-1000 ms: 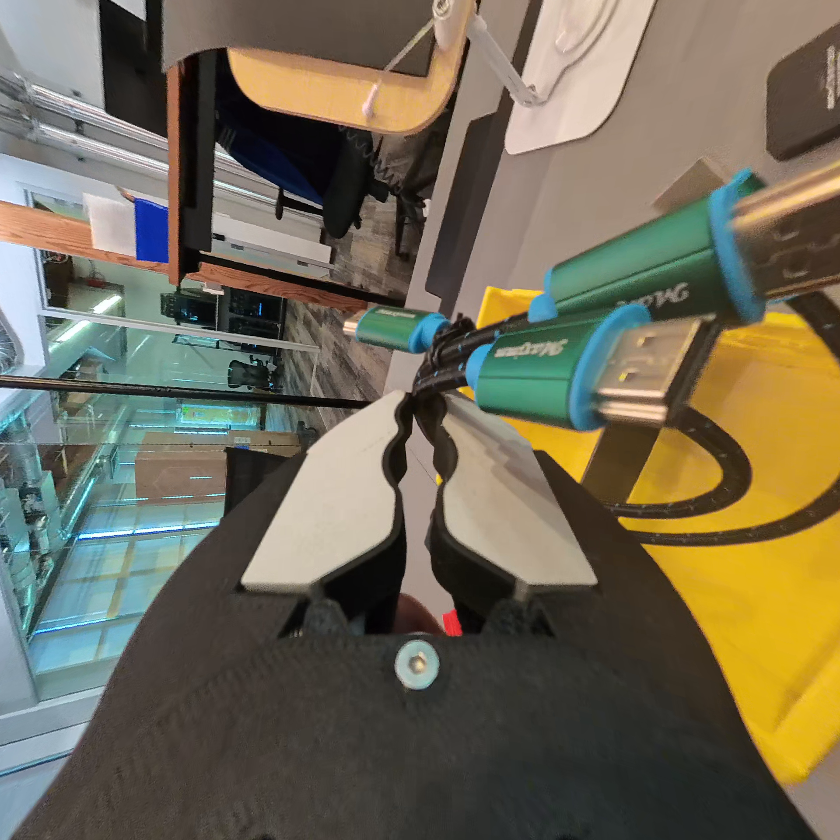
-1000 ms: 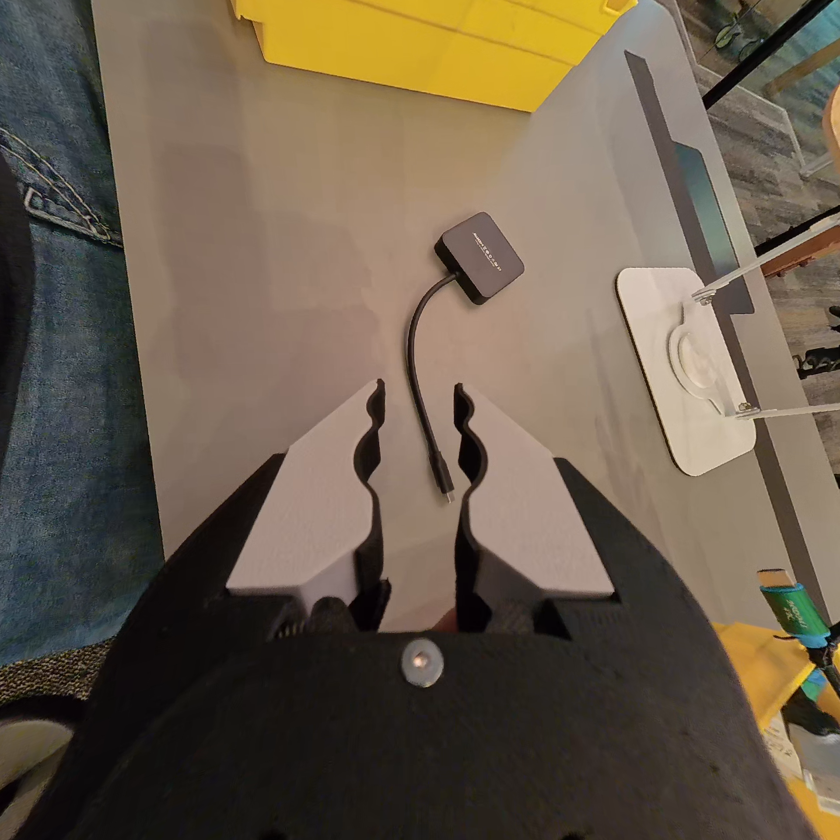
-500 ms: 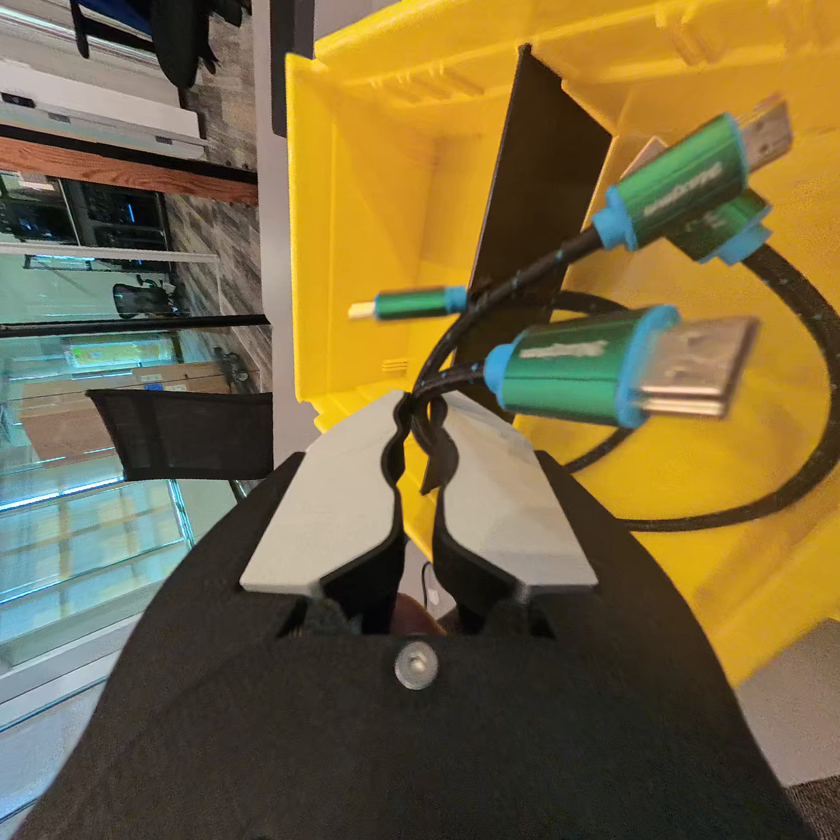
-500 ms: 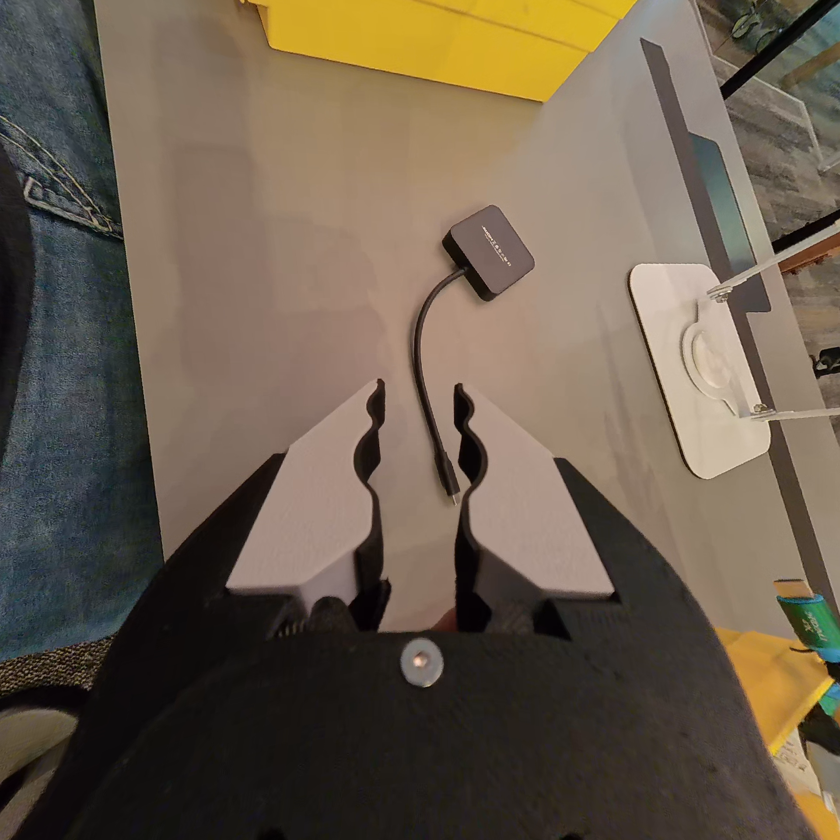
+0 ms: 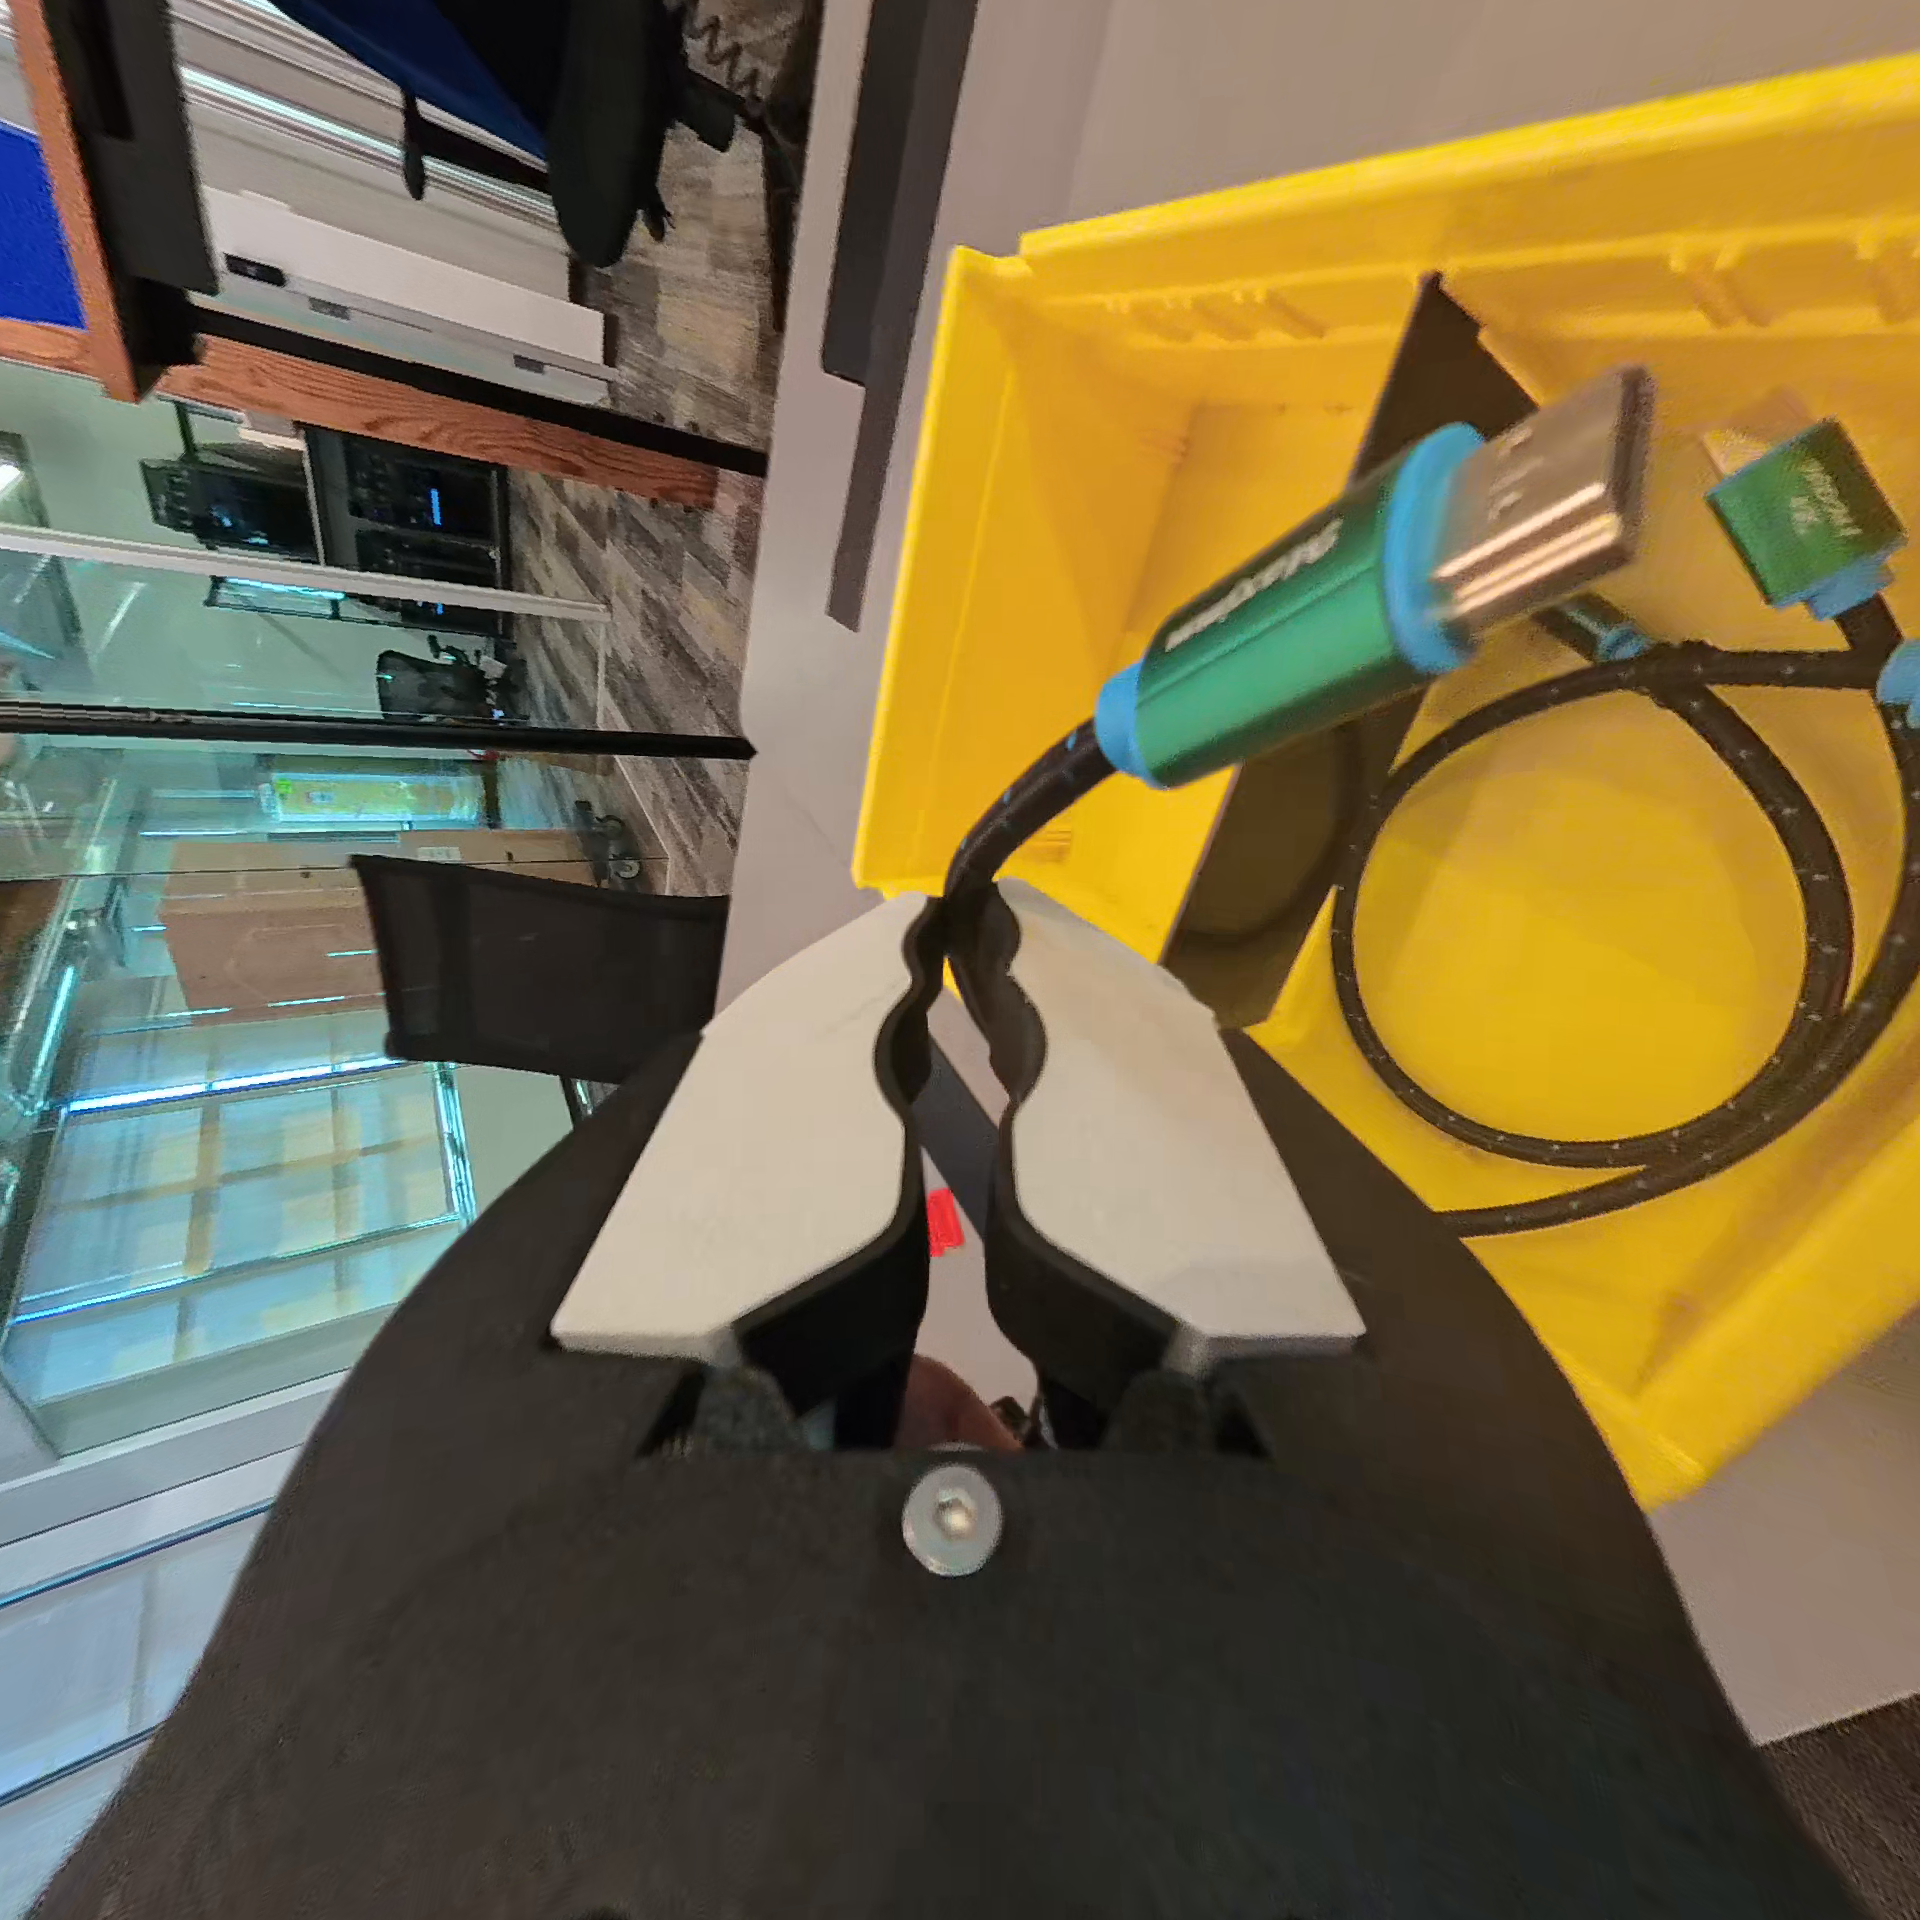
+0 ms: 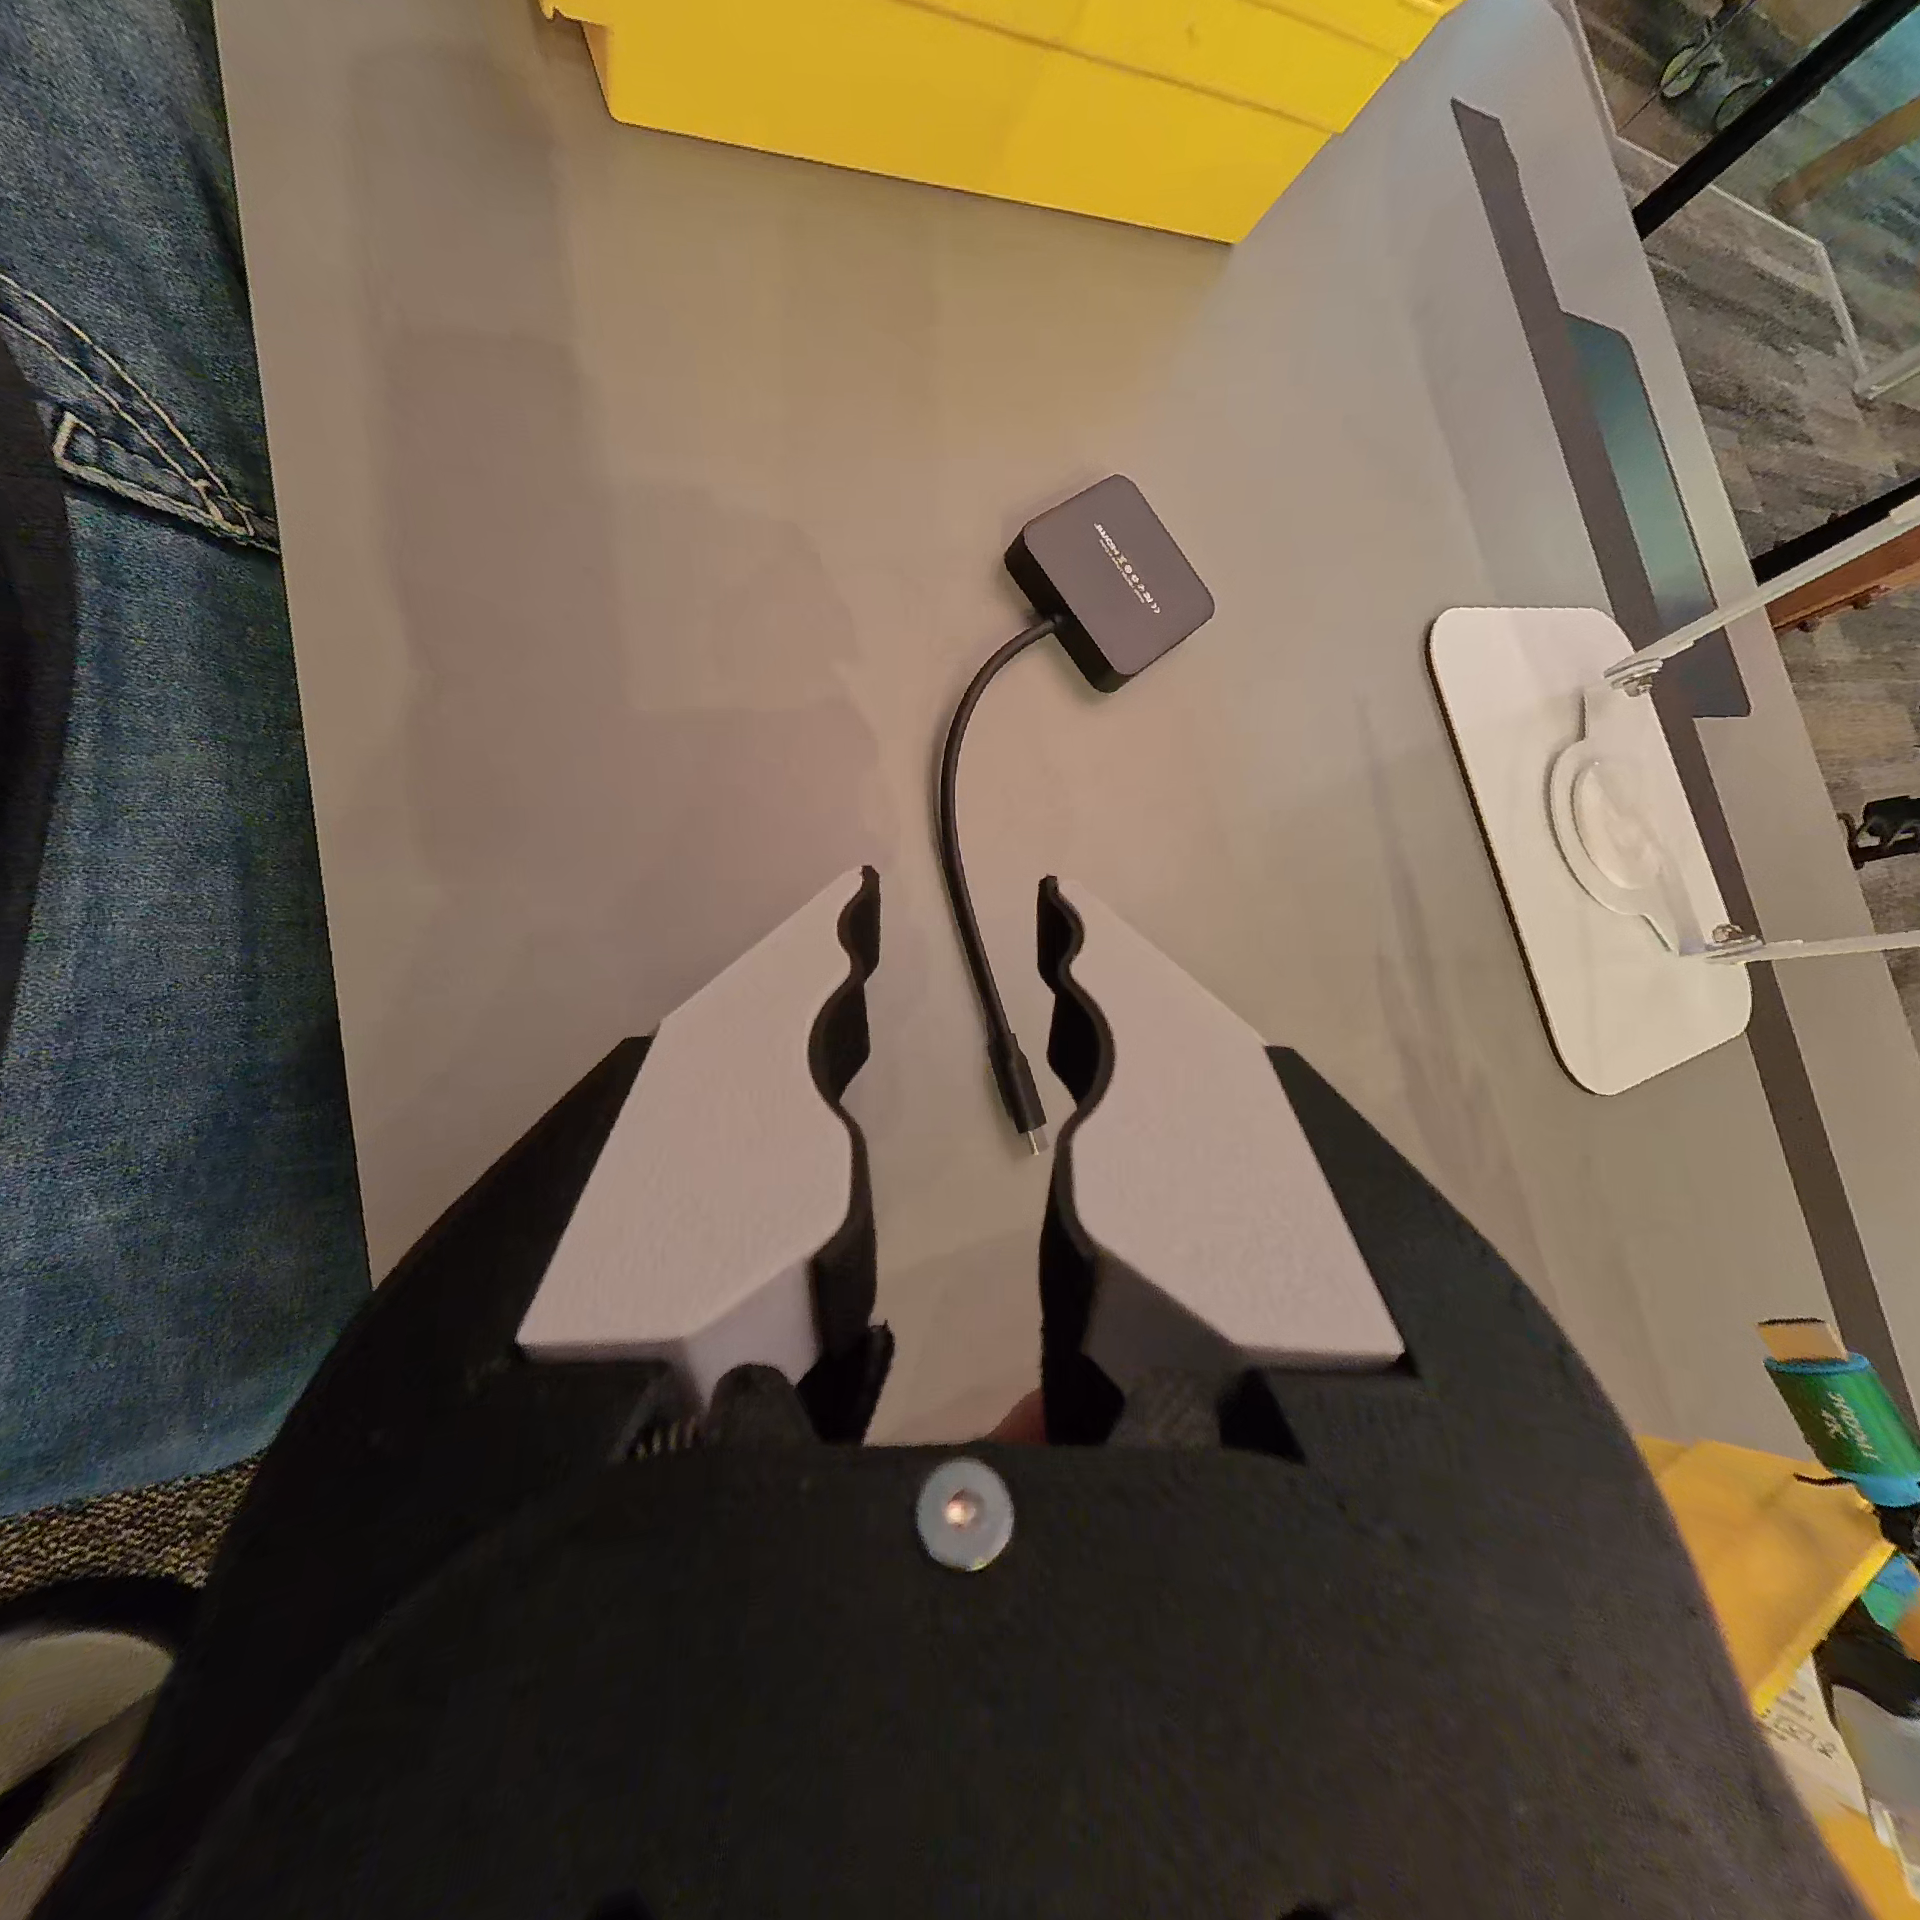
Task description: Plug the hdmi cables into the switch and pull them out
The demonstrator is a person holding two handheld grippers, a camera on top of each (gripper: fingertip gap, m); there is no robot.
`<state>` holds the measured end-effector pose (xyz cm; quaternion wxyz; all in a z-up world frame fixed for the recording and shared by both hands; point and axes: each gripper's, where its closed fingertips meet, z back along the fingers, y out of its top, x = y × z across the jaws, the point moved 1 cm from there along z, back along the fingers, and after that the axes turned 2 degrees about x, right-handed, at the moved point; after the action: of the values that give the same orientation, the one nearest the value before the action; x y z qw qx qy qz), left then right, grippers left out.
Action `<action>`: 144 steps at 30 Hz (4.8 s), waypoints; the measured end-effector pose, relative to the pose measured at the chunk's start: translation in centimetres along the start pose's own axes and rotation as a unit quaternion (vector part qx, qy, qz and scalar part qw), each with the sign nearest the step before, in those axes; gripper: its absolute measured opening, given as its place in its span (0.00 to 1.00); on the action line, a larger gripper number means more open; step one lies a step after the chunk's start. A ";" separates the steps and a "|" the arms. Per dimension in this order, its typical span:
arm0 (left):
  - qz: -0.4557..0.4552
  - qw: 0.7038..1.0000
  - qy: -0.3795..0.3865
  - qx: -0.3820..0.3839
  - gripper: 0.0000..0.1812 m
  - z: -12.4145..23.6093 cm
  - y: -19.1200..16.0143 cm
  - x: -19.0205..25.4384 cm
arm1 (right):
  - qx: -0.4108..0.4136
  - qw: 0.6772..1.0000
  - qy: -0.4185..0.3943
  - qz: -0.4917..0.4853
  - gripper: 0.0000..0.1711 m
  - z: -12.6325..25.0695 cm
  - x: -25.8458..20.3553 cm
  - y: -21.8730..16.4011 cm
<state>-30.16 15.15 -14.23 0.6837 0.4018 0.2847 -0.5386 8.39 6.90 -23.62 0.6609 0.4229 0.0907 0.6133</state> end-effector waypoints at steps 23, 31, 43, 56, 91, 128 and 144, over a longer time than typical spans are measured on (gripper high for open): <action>0.315 0.941 0.092 0.087 0.03 5.9 -0.2 -12.0 | 0.002 1.000 0.001 0.002 0.16 -0.1 -0.1 0.3; 0.418 0.904 0.091 0.010 0.03 4.3 -5.5 -9.6 | 0.002 1.000 0.001 0.001 0.16 0.1 -0.1 0.2; 0.400 0.908 0.111 0.063 0.03 9.0 -1.0 -16.7 | 0.008 1.000 0.001 0.007 0.16 0.0 -0.2 1.0; 0.366 0.921 0.085 0.102 0.03 10.4 3.9 -15.8 | 0.008 1.000 0.002 0.010 0.16 -0.2 0.0 1.3; 0.052 0.996 -0.047 0.063 0.03 -5.1 19.8 7.7 | 0.084 0.990 -0.002 -0.111 0.23 -4.5 4.8 5.1; 0.124 0.987 -0.085 0.053 0.03 -7.7 16.4 7.9 | 0.065 0.969 0.231 -0.064 0.41 -16.8 5.2 2.6; 0.127 0.987 -0.087 0.048 0.03 -8.0 16.0 8.2 | 0.269 0.904 0.294 -0.157 0.40 -11.0 6.6 6.6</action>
<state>-12.21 19.42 -21.22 0.7488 0.4187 0.1450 -0.4929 -1.90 16.97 -23.45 0.5529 0.3659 0.5073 0.5506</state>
